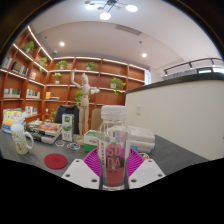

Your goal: Pour water

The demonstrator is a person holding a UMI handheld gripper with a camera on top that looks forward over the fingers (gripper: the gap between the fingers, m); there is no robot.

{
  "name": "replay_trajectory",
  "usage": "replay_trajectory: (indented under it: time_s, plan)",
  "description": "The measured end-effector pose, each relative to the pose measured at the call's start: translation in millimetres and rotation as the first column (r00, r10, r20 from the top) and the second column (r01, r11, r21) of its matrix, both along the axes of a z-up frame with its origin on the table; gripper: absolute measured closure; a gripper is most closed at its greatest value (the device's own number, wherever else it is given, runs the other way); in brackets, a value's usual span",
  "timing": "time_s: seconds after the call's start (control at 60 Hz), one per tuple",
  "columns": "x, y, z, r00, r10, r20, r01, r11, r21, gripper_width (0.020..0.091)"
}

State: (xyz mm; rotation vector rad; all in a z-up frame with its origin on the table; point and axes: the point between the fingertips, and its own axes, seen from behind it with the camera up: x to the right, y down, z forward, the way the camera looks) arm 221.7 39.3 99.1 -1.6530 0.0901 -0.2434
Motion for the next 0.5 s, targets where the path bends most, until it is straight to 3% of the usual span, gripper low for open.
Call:
replay_trajectory:
  time_s: [0.183, 0.35, 0.5]
  plan:
    - [-13.0, -1.8, -1.4, 0.996, 0.008, 0.092, -0.002, 0.998, -0.062, 0.0791]
    - [-72.9, 8.1, 4.5, 0.941, 0.164, 0.298, -0.122, 0.98, -0.155, 0.0791]
    - [-125.0, 25.3, 17.5, 0.782, 0.224, 0.582, -0.11, 0.968, -0.224, 0.0792]
